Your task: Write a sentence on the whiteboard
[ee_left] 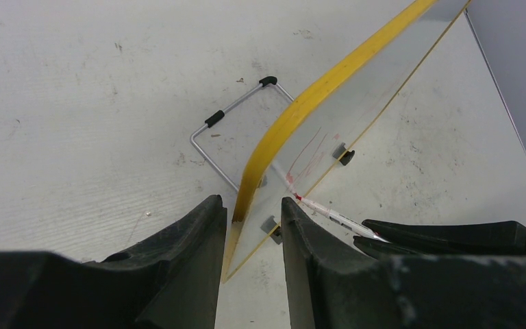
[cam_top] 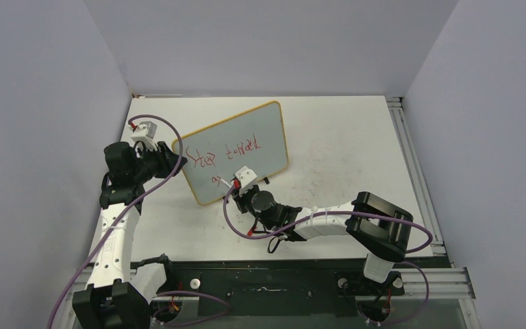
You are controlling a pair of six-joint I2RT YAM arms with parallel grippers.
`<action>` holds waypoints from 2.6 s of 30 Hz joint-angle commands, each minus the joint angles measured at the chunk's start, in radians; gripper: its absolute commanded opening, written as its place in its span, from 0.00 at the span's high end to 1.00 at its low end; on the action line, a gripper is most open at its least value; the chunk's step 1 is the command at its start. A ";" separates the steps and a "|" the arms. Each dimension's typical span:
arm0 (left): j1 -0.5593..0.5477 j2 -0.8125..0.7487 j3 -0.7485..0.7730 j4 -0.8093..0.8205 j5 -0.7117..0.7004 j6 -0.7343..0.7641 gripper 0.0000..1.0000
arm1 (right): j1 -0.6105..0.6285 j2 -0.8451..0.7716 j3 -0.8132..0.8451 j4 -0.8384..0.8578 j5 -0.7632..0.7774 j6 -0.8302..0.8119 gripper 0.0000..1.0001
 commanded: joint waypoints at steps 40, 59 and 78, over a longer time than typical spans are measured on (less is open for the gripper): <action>0.006 -0.013 0.007 0.056 0.020 -0.002 0.67 | -0.026 -0.079 -0.037 0.092 0.043 -0.001 0.95; 0.008 -0.012 0.007 0.055 0.020 -0.001 0.67 | -0.024 -0.080 -0.061 0.114 0.026 -0.003 0.95; 0.006 -0.012 0.007 0.056 0.019 -0.001 0.67 | -0.039 -0.035 -0.036 0.101 0.002 0.008 0.95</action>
